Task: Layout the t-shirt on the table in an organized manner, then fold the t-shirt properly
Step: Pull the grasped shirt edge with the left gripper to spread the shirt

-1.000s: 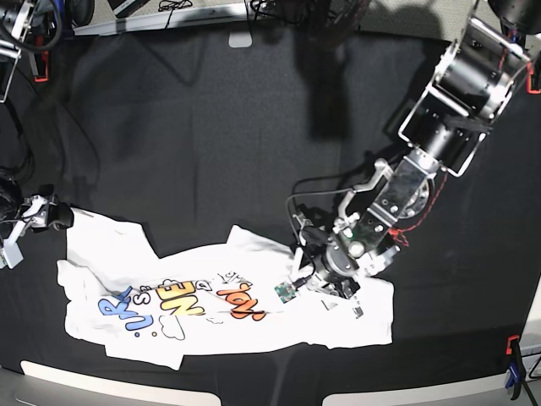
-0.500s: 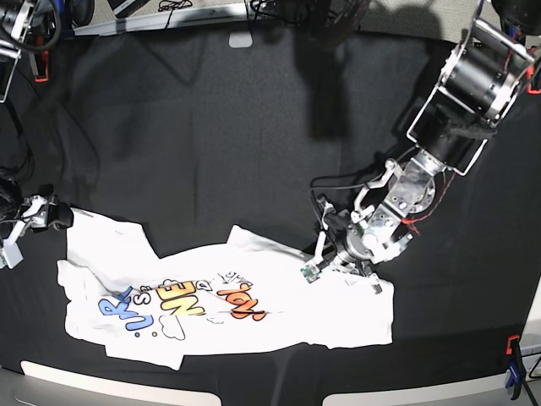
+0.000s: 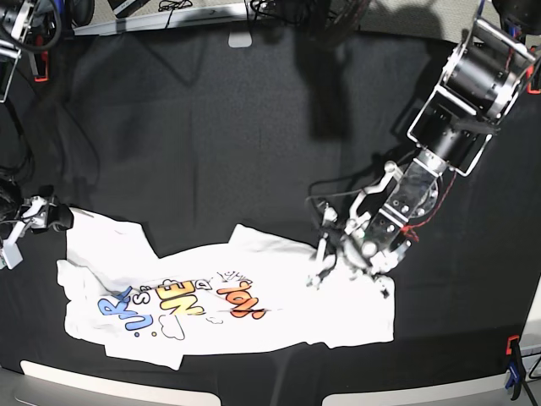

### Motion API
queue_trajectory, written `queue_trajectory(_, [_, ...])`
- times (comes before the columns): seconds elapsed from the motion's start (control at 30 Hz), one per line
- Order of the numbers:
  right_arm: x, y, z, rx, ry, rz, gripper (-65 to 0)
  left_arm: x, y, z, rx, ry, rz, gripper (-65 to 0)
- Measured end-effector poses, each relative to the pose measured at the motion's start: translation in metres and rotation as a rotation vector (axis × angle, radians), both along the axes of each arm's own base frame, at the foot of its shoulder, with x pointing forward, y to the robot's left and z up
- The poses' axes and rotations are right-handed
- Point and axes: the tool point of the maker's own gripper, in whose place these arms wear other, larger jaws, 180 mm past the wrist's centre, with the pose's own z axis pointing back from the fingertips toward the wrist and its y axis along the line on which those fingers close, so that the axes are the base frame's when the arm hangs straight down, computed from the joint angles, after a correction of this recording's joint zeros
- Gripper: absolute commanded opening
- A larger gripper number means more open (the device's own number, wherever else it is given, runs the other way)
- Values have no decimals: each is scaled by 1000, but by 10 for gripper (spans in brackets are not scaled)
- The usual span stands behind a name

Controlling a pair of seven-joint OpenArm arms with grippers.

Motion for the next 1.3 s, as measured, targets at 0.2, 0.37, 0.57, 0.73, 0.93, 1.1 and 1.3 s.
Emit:
queue_trajectory(0.2, [1, 0, 1, 2, -7, -1, -273, -5, -40, 65, -70, -110, -119, -650])
queue_trajectory(0.37, [1, 0, 1, 3, -7, -1, -273, 22, -47, 80, -158, -268, -174, -650])
queue_trajectory(0.57, [0, 0, 0, -1, 4, 0, -273, 32, 1, -1, -14, -219, -175, -650])
queue_trajectory(0.73, [0, 4, -3, 11, 3, 2, -273, 27, 22, -30, 37, -156, -149, -650])
queue_trajectory(0.93, [2, 23, -13, 59, 5, 12, -273, 68, 36, 17, 47, -322, -29, -650])
queue_trajectory(1.1, [3, 35, -20, 85, 7, 18, -273, 118, 38, 97, 50, -486, -21, -650])
queue_trajectory(1.3, [3, 41, -23, 98, 9, 20, -273, 129, 30, 124, -48, -502, 5, -650])
